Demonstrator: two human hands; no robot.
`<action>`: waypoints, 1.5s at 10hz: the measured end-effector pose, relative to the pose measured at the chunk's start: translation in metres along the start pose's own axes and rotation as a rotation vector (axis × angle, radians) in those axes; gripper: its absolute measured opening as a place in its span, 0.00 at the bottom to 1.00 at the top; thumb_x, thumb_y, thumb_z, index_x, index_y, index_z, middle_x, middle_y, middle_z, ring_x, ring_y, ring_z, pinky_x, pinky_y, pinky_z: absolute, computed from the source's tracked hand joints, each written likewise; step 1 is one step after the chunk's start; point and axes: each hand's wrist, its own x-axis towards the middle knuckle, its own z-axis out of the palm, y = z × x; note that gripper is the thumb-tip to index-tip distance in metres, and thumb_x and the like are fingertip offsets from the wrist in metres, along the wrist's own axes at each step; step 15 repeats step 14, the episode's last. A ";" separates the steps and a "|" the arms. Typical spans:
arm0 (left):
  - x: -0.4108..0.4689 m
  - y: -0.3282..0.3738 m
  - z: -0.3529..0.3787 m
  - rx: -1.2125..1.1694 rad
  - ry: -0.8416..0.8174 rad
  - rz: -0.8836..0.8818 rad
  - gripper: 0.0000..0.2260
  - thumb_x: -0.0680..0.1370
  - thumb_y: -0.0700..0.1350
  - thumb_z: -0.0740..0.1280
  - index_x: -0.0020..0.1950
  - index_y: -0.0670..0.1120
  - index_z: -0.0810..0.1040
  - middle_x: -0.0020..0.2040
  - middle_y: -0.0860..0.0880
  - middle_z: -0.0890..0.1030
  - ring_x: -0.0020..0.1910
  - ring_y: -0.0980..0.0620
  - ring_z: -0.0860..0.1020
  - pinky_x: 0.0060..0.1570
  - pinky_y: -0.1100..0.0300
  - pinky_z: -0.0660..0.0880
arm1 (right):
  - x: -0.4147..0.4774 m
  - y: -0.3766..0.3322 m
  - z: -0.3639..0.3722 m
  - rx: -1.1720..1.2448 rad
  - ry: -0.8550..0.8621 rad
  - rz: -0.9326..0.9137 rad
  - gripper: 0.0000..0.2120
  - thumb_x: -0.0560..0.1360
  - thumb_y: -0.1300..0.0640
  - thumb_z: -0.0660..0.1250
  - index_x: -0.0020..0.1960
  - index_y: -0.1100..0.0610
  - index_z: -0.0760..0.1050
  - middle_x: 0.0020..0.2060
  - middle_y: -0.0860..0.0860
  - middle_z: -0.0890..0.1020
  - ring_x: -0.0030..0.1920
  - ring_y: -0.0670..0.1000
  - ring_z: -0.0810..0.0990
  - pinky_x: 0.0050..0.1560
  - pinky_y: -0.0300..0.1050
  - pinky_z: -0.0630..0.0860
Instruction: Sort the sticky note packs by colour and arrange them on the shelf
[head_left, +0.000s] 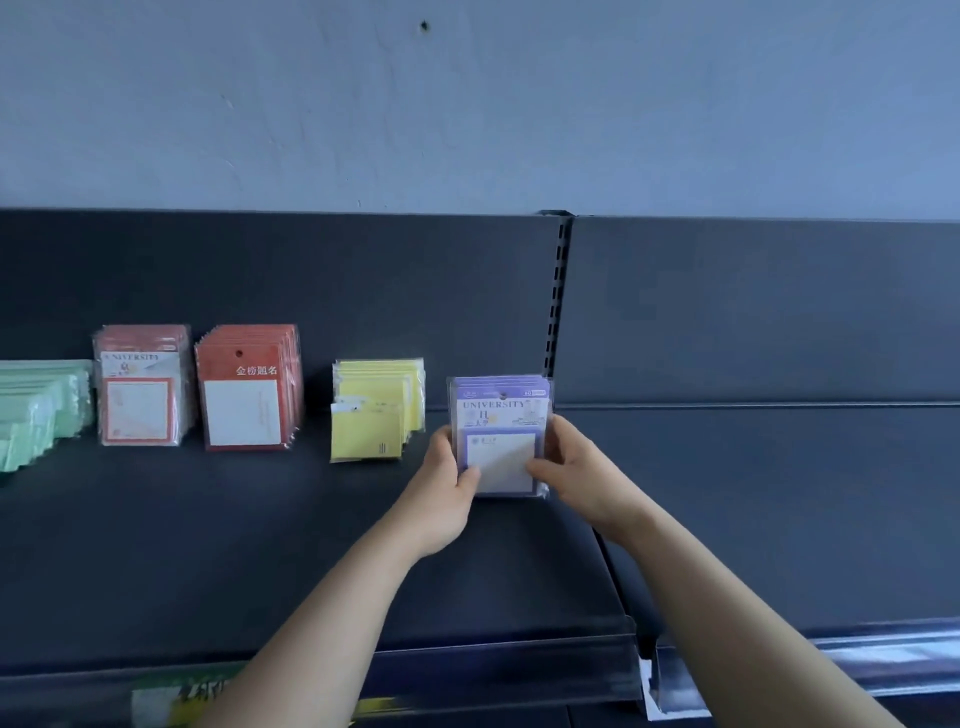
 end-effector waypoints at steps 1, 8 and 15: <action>0.010 -0.007 0.002 0.085 0.040 -0.017 0.13 0.82 0.43 0.55 0.68 0.48 0.64 0.64 0.51 0.69 0.57 0.55 0.70 0.53 0.63 0.65 | 0.006 0.004 -0.001 -0.099 0.033 0.046 0.10 0.75 0.62 0.63 0.56 0.57 0.73 0.50 0.54 0.82 0.49 0.57 0.81 0.49 0.47 0.76; 0.086 -0.007 0.010 0.075 0.149 -0.090 0.19 0.82 0.41 0.57 0.73 0.47 0.62 0.62 0.49 0.75 0.47 0.51 0.73 0.43 0.60 0.68 | 0.074 0.019 -0.006 -0.234 0.143 0.087 0.12 0.71 0.64 0.65 0.48 0.48 0.70 0.42 0.44 0.79 0.40 0.49 0.78 0.40 0.38 0.76; 0.078 -0.004 0.010 0.124 0.164 -0.081 0.16 0.79 0.44 0.63 0.66 0.45 0.67 0.65 0.46 0.72 0.58 0.47 0.74 0.50 0.59 0.69 | 0.069 0.018 -0.008 -0.300 0.141 0.072 0.24 0.68 0.56 0.74 0.61 0.55 0.69 0.57 0.45 0.79 0.56 0.50 0.79 0.53 0.45 0.77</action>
